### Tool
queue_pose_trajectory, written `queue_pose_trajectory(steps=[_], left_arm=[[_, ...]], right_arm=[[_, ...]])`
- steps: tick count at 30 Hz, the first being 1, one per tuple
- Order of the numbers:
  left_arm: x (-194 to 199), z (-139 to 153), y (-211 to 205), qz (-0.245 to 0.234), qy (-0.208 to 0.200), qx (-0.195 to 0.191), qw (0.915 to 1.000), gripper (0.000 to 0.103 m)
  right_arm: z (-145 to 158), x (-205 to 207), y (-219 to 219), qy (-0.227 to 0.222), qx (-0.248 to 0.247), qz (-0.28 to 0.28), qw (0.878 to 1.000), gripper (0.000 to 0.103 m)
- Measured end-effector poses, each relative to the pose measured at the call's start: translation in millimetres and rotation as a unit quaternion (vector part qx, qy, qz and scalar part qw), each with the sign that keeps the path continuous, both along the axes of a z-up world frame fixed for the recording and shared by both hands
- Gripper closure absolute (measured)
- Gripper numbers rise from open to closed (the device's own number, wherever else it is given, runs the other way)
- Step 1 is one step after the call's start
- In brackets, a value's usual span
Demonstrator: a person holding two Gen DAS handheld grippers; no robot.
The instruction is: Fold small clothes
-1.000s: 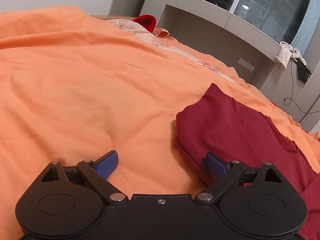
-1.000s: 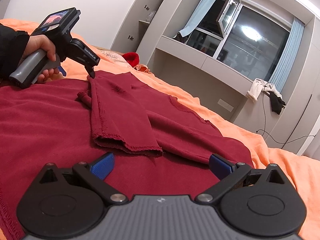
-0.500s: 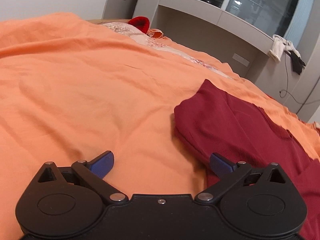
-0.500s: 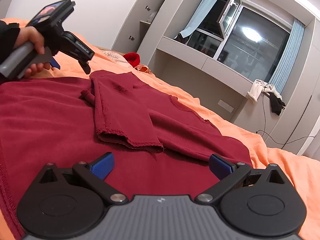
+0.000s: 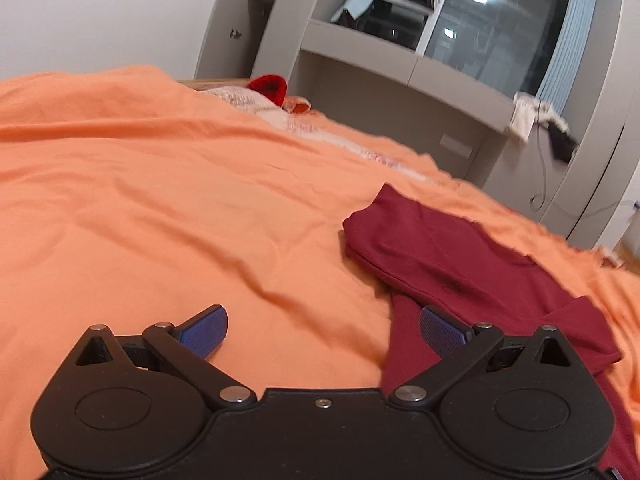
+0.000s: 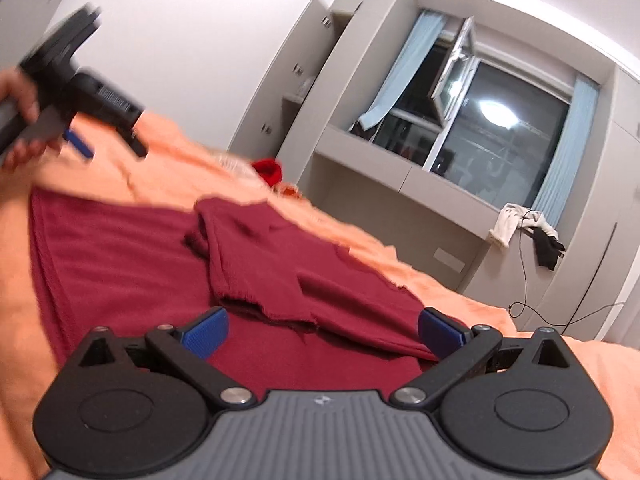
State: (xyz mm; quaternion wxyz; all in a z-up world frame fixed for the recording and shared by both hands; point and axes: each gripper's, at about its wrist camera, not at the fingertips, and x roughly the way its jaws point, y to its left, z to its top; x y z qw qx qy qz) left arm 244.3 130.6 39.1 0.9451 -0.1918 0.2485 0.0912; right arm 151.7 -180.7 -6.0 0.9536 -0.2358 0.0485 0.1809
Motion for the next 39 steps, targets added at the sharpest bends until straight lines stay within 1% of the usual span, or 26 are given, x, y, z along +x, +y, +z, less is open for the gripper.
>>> queue_pose_trajectory(steps=[3,5,6,9,11,13,15,18,21,23,25,27,30,34,36,39], left_arm=[[-25.7,0.8,-3.8,-0.007,-0.018,-0.018,0.9996,0.001],[-37.0,1.1,-11.3,-0.018,-0.024,-0.016,0.9994,0.001],[-40.6,1.0,-15.9,-0.024,-0.027,-0.01,0.9993,0.001],[-51.0,1.8,-33.3,-0.047,-0.04,0.028,0.9977,0.001],[-59.1,2.0,-45.0,-0.06,-0.048,0.056,0.9955,0.001],[-66.1,1.7,-52.1,-0.071,-0.056,0.076,0.993,0.001],[-74.3,1.4,-58.3,-0.082,-0.064,0.088,0.9906,0.001],[-86.4,0.0,-65.3,-0.093,-0.076,0.101,0.9876,0.001],[-93.9,-2.7,-69.1,-0.098,-0.078,0.113,0.9857,0.001],[-96.6,-4.3,-70.5,-0.1,-0.076,0.117,0.9851,0.001],[-98.0,-5.9,-70.7,-0.102,-0.074,0.119,0.9849,0.001],[-100.1,-7.2,-71.4,-0.103,-0.073,0.121,0.9846,0.001],[-101.1,-9.2,-74.0,-0.11,-0.071,0.131,0.9827,0.001],[-102.2,-11.5,-80.1,-0.125,-0.071,0.147,0.9785,0.001],[-103.9,-11.9,-83.1,-0.137,-0.076,0.152,0.9757,0.001],[-108.4,-11.4,-90.9,-0.173,-0.09,0.157,0.9682,0.001]], right_arm=[[7.3,-19.2,-12.0,-0.011,0.022,0.0,1.0,0.0],[9.4,-31.9,-19.7,-0.023,0.028,-0.009,0.999,0.0],[9.6,-38.9,-23.2,-0.026,0.03,-0.013,0.999,0.0],[8.2,-56.7,-30.4,-0.024,0.04,-0.023,0.999,0.0],[4.9,-65.3,-34.9,-0.013,0.045,-0.028,0.999,0.0],[-0.9,-72.2,-37.8,0.005,0.042,-0.032,0.999,0.0],[-6.9,-77.2,-37.3,0.015,0.028,-0.033,0.999,0.0],[-16.8,-82.0,-32.7,0.032,-0.005,-0.027,0.999,0.0],[-27.9,-80.1,-24.1,0.062,-0.04,-0.018,0.997,0.0],[-35.9,-78.1,-15.2,0.068,-0.062,-0.028,0.995,0.0],[-39.2,-75.3,-11.8,0.066,-0.069,-0.038,0.995,0.0],[-39.0,-71.7,-10.0,0.066,-0.062,-0.049,0.995,0.0],[-41.1,-70.4,-10.9,0.048,-0.065,-0.072,0.994,0.0],[-50.3,-71.2,-5.2,0.019,-0.097,-0.075,0.992,0.0],[-55.5,-73.9,0.2,-0.001,-0.12,-0.075,0.99,0.0],[-60.8,-75.3,5.1,-0.021,-0.144,-0.074,0.987,0.0]])
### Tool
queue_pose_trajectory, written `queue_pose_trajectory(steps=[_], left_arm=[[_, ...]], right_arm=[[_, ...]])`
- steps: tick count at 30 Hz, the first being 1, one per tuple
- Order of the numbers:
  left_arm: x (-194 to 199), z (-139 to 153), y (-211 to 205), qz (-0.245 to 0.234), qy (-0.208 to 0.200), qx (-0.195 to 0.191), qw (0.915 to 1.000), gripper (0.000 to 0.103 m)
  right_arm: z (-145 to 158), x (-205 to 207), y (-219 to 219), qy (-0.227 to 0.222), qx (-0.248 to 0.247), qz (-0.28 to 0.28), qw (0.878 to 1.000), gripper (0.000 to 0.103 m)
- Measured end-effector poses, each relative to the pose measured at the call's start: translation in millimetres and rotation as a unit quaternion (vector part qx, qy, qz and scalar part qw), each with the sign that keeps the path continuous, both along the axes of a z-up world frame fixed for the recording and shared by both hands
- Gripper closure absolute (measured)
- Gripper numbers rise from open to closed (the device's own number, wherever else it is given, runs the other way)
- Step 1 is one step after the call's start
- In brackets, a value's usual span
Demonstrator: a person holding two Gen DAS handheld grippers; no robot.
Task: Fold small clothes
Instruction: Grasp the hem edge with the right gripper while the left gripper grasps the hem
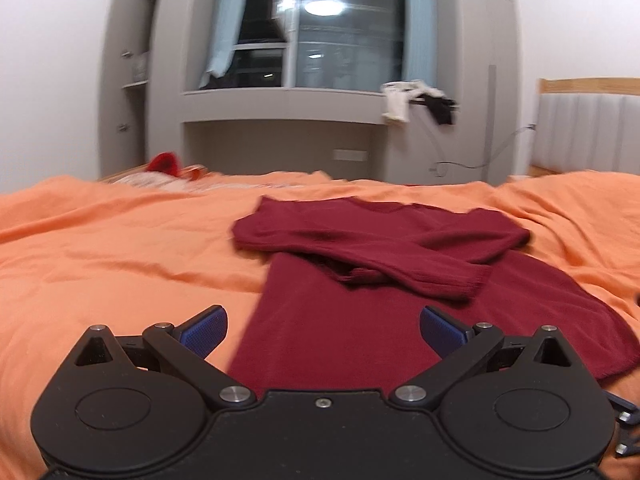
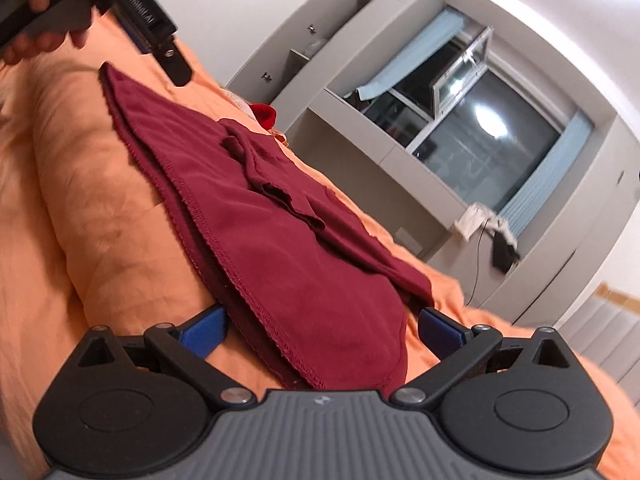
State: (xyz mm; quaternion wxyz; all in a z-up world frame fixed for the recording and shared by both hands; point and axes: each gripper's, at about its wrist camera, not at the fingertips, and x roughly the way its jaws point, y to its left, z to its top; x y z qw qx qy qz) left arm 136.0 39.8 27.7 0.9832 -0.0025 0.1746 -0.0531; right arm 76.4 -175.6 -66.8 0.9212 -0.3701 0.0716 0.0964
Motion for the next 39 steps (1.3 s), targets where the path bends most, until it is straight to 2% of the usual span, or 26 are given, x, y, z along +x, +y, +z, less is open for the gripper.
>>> queue_pose_trajectory(steps=[5,9,13,18,21,23,24,26,28,32,36,39], left_arm=[[-7.6,-5.3,-22.5,-0.058,-0.01,0.039,0.9975,0.001],[-10.6,-11.9,-34.5,-0.074,-0.009,0.068,0.9949,0.001],[-12.1,-14.6,-40.1,-0.09,-0.009,0.078,0.9929,0.001],[-17.2,-16.8,-51.0,-0.129,-0.014,0.092,0.9873,0.001],[-21.3,-19.7,-60.1,-0.169,-0.014,0.106,0.9798,0.001],[-24.5,-22.3,-66.3,-0.196,-0.015,0.116,0.9737,0.001],[-25.6,-24.3,-69.5,-0.205,-0.015,0.121,0.9712,0.001],[-25.8,-28.5,-74.3,-0.213,-0.014,0.132,0.9679,0.001],[-23.7,-32.7,-78.7,-0.21,-0.011,0.144,0.967,0.001],[-17.1,-39.7,-82.7,-0.191,-0.001,0.159,0.9685,0.001],[-10.9,-41.9,-81.0,-0.16,-0.003,0.168,0.9727,0.001],[-9.9,-38.7,-75.1,-0.125,-0.022,0.172,0.9768,0.004]], right_arm=[[-4.1,3.4,2.7,-0.017,-0.03,0.003,0.999,0.0],[-6.0,10.8,-1.4,-0.065,-0.063,-0.055,0.994,0.0],[-3.4,21.4,-7.2,-0.037,-0.035,-0.066,0.997,0.0],[-7.6,18.6,-1.2,-0.058,-0.047,-0.056,0.996,0.005],[-5.9,19.0,-1.7,-0.046,-0.032,-0.047,0.997,0.018],[-2.5,17.6,-4.3,-0.037,-0.02,-0.04,0.998,0.038],[-0.7,16.6,-4.6,-0.034,-0.011,-0.035,0.999,0.045],[3.8,14.0,-4.5,-0.036,0.002,-0.028,0.999,0.07],[7.2,9.6,-3.7,-0.042,0.013,-0.023,0.999,0.084],[13.6,4.1,-5.5,-0.052,0.036,-0.018,0.998,0.095],[19.2,4.1,-10.4,-0.053,0.053,-0.02,0.997,0.095],[21.3,4.1,-13.0,-0.055,0.057,-0.025,0.997,0.095]])
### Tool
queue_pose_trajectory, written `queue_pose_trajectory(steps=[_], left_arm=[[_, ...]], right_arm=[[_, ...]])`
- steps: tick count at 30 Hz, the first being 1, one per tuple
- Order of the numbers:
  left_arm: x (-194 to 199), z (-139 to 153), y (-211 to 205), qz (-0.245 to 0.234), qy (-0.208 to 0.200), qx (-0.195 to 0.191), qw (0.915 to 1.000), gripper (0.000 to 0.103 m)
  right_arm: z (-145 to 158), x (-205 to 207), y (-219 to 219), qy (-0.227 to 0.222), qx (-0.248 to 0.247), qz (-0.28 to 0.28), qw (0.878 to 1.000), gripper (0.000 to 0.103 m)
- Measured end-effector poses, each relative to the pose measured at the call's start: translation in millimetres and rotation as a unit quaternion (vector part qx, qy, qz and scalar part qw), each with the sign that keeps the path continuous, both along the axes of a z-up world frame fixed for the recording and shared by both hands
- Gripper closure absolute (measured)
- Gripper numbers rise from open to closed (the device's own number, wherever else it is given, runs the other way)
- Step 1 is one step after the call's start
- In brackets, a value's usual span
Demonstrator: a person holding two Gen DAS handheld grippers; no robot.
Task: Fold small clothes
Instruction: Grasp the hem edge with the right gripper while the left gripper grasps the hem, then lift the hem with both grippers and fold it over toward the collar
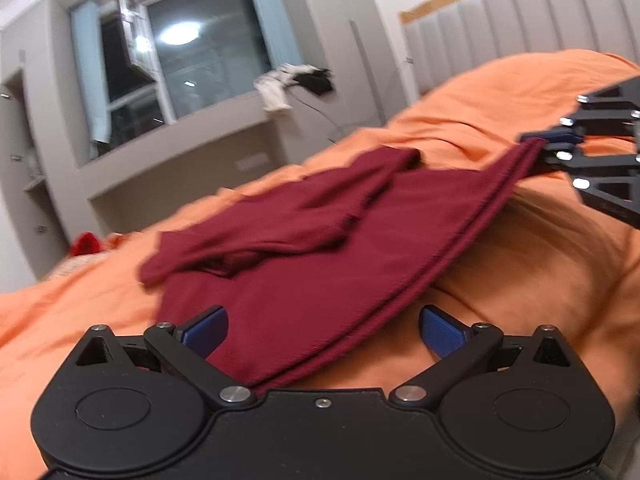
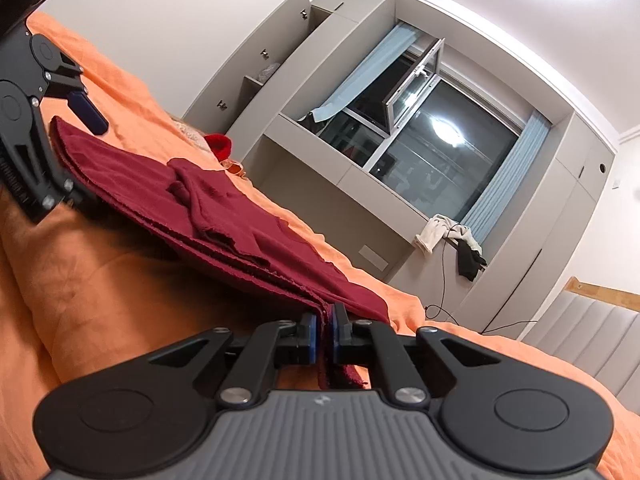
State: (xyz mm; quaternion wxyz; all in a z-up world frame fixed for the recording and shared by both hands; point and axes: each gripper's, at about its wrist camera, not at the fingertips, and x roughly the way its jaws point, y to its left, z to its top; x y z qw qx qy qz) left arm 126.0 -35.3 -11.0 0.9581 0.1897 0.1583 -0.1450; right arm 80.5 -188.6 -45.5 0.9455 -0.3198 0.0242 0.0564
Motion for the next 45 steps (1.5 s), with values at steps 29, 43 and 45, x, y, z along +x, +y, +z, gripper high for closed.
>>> queue_pose_trajectory(steps=[29,43,45], left_arm=[[13.0,11.5,68.1,0.183,0.009,-0.047,0.9819,0.097],[-53.2,40.2,66.4,0.156,-0.1,-0.115,0.976,0.098],[-74.3,49.5,64.7,0.145,-0.11,-0.13,0.9746,0.098]], right_arm=[[-18.5,11.9,-1.0,0.043,-0.037,-0.042,0.998,0.096],[13.1,-54.1,-9.9,-0.028,0.011,-0.036,0.999,0.098],[26.2,-80.3,-14.9,-0.035,0.021,-0.027,0.999,0.098]])
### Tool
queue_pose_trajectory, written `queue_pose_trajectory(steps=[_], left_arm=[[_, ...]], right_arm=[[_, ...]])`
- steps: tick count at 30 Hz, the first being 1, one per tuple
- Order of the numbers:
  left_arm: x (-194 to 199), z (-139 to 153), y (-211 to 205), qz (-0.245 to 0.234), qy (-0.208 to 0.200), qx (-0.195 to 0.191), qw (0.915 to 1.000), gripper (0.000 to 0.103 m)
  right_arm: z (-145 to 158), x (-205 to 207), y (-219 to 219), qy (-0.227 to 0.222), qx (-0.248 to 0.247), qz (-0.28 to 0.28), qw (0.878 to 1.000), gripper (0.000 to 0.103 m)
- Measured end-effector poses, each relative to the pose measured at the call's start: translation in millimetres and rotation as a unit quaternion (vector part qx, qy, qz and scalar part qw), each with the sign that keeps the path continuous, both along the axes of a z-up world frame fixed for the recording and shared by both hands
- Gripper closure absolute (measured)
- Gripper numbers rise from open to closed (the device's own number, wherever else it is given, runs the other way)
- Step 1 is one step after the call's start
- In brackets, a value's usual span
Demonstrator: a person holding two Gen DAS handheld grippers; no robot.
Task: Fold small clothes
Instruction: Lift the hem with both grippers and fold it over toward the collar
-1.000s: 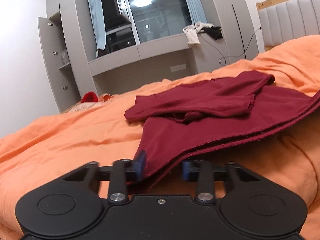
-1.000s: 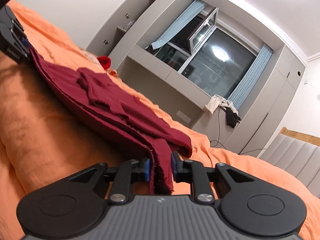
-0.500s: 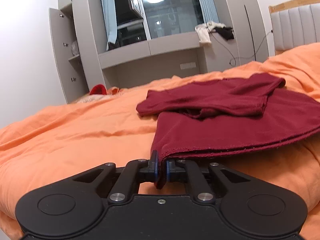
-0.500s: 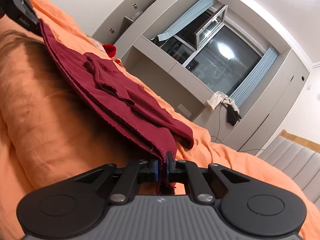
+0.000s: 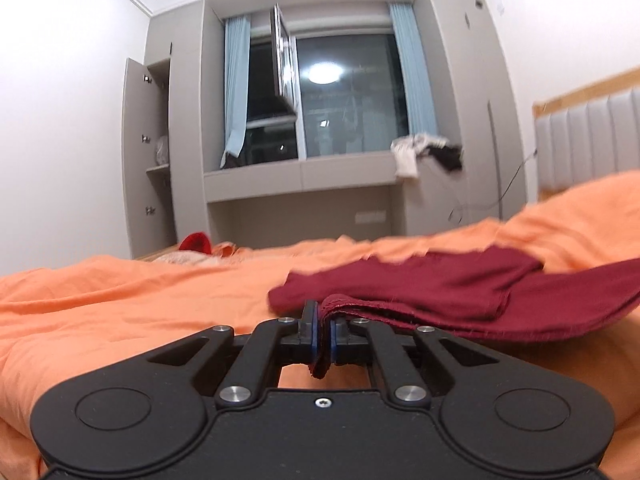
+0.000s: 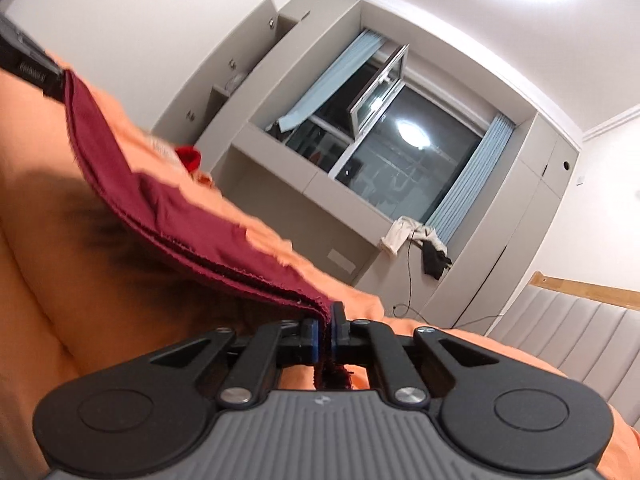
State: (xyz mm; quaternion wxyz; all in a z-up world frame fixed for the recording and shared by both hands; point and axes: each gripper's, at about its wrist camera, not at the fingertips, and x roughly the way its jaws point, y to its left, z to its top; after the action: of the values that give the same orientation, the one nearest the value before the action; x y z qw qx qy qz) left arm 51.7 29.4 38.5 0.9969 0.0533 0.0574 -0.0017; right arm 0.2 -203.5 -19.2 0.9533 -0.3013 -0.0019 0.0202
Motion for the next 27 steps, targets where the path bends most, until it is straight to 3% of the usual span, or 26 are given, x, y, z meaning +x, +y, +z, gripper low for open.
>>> queue_pose_trajectory(steps=[3,8,13,19,22,27], left_arm=[[-36.0,17.0,-1.7,-0.019,-0.019,-0.009,0.9996,0.098],[-98.4,49.4,-2.7,-0.046,-0.039,0.014,0.9981,0.098],[-129.5,78.7,-9.4,-0.075,-0.049,0.026,0.9957,0.098],[-84.6,95.6,-17.0,-0.06,-0.048,0.019,0.9969,0.098],[-42.3,106.2,-14.5,-0.043,-0.033,-0.003,0.9985,0.098],[38.3,108.9,-20.1,-0.009,-0.009,0.008,0.9999,0.098]], right_arm=[[16.7,-39.9,-8.9,-0.009,-0.01,0.012,1.0,0.098],[46.4,-94.9,-25.7,-0.021,0.008,0.026,0.999,0.098],[69.3,-87.0,-39.7,-0.03,0.045,0.035,0.998,0.098],[92.6,-5.7,-46.0,-0.055,0.052,0.03,0.997,0.098],[99.5,43.8,-46.3,-0.051,0.051,0.025,0.997,0.097],[97.8,128.2,-38.4,-0.031,0.035,0.008,0.999,0.097]])
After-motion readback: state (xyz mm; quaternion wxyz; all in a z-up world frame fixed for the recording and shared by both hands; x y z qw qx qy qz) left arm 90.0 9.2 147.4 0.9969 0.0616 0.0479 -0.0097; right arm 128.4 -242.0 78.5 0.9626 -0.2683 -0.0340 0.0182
